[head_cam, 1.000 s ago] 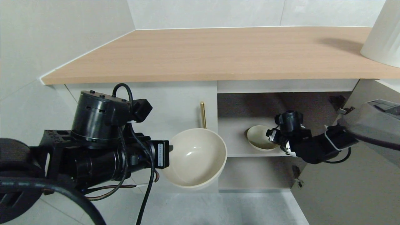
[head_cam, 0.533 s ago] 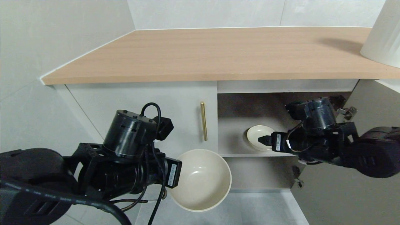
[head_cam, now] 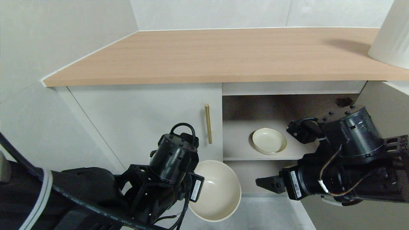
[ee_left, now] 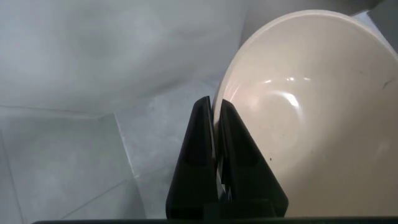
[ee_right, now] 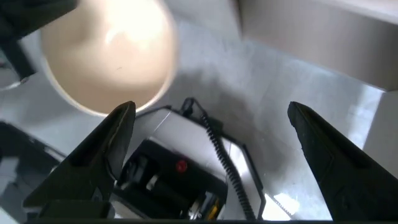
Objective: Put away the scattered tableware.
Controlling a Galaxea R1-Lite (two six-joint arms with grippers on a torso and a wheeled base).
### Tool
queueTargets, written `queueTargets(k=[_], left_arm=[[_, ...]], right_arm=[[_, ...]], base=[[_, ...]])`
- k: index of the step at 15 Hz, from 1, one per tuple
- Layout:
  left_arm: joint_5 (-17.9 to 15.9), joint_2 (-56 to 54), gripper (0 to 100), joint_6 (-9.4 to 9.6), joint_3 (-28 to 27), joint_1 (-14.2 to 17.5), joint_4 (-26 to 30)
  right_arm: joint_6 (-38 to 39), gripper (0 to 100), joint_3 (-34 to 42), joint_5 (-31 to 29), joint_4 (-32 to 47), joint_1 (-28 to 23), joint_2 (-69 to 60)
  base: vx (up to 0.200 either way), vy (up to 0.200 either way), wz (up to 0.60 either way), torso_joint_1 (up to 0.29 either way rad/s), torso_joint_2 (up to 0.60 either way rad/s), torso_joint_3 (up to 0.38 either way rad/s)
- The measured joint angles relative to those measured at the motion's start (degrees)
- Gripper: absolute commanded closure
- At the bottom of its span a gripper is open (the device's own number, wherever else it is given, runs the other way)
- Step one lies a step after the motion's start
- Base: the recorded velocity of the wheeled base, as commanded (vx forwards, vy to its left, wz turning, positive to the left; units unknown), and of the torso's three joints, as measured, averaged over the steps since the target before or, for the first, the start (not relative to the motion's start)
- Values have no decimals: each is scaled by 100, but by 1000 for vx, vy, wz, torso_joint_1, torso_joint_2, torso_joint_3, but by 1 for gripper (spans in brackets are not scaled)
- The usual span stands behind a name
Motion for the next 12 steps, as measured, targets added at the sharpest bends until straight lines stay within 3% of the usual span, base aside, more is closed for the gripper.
queueTargets(k=[12], left_arm=[[117,-343,100,-44,37,-488,-20]], right_arm=[[176,0,-41,-189,-344,280,955]], base=[[0,0,0,0,0,0]])
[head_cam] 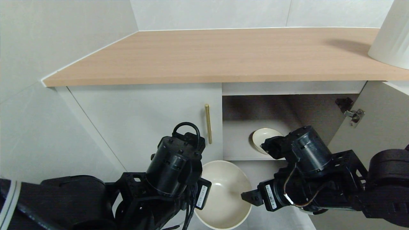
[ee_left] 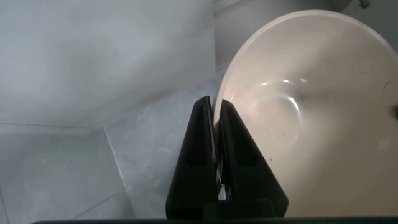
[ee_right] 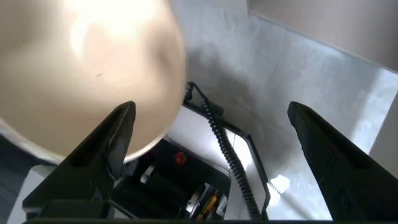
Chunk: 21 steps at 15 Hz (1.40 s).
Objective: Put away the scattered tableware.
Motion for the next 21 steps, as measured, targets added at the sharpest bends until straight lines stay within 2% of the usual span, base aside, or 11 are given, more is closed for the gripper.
queueTargets(k=[3,4,16,17,21], left_arm=[[-2,-16,100,0,16,-35,0],[-2,-18,100,-2,16,-44,0],[-7,-27,100,7,33,-72,-2],[-10,-27,0,9,33,-74,5],[12,-33,0,-2,38,-72,9]], right_arm=[[71,0,-10,-6,-187,0,80],[115,100,-7,-6,-205,0,107],[174,100,-11,18,-224,17,166],[174,100,-11,10,-224,20,166],[169,100,-5,-4,-194,15,171]], base=[[0,0,0,0,0,0],[0,0,0,0,0,0],[0,0,0,0,0,0],[0,0,0,0,0,0],[0,0,0,0,0,0]])
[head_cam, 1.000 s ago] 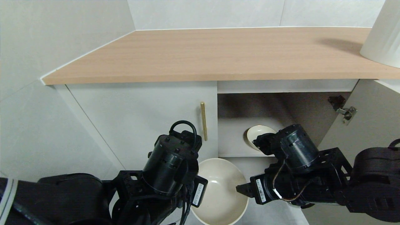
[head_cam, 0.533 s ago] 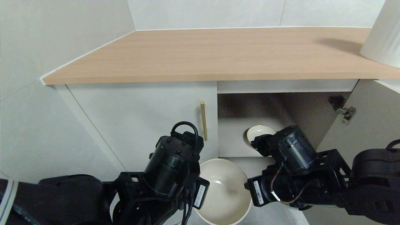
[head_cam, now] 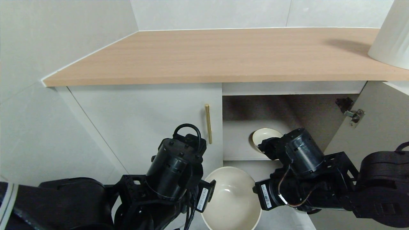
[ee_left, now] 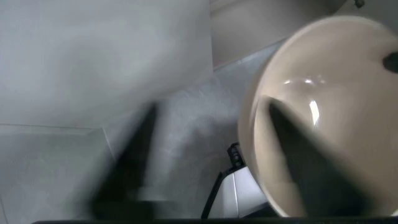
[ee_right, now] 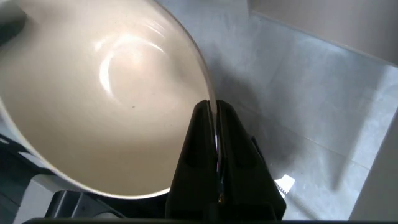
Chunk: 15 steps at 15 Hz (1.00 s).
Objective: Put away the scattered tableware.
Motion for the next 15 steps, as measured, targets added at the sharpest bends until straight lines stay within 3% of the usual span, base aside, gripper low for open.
queueTargets(k=[4,7,9,15], left_arm=[[-1,-5,0,-4,-5,6,-6],[-4,-46,0,-6,-5,9,-9],[-6,-66,0,-6,-5,17,-9],[-9,-85,0,-6,6,17,-2]], right_arm=[[167,100,-16,-163,-202,-65,39],[351,100,133,-1245,-1653,-400,262],[361,100,276,-1459,-2554,-719,532],[523,100,50,-1532,-2857,-1775,1092]], base=[[0,0,0,0,0,0],[0,0,0,0,0,0],[0,0,0,0,0,0],[0,0,0,0,0,0]])
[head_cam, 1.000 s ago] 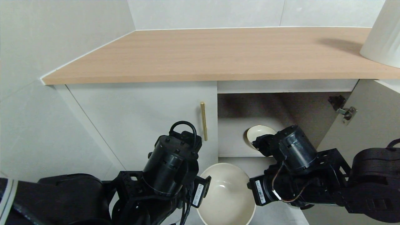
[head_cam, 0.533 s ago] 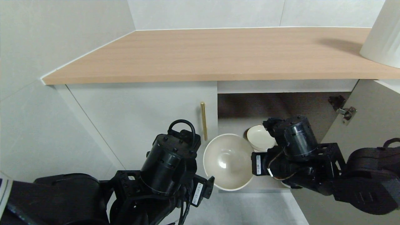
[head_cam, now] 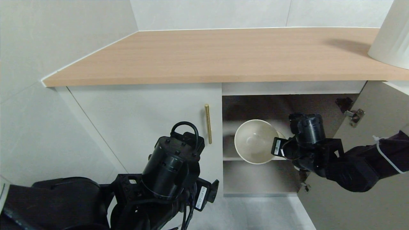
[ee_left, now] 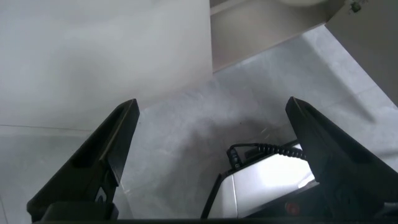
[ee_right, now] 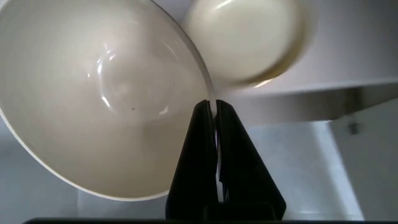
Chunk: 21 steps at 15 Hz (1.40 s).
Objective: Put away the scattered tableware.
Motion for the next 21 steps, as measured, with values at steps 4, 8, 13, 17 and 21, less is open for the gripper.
queueTargets(k=[4,8,13,17,21], left_arm=[[2,4,0,0,0,0,5],[0,2,0,0,0,0,5],[27,0,0,0,0,0,-1],[30,2,0,-2,0,0,2],[33,13,0,-2,7,0,2]], right_arm=[[85,100,-343,9,0,-568,173],[123,100,-568,20,-11,-891,446],[151,100,-689,-5,-11,-970,664],[151,100,-731,-6,-12,-1013,777],[151,100,-780,-24,-12,-1029,907]], base=[[0,0,0,0,0,0],[0,0,0,0,0,0],[0,0,0,0,0,0],[0,0,0,0,0,0],[0,0,0,0,0,0]])
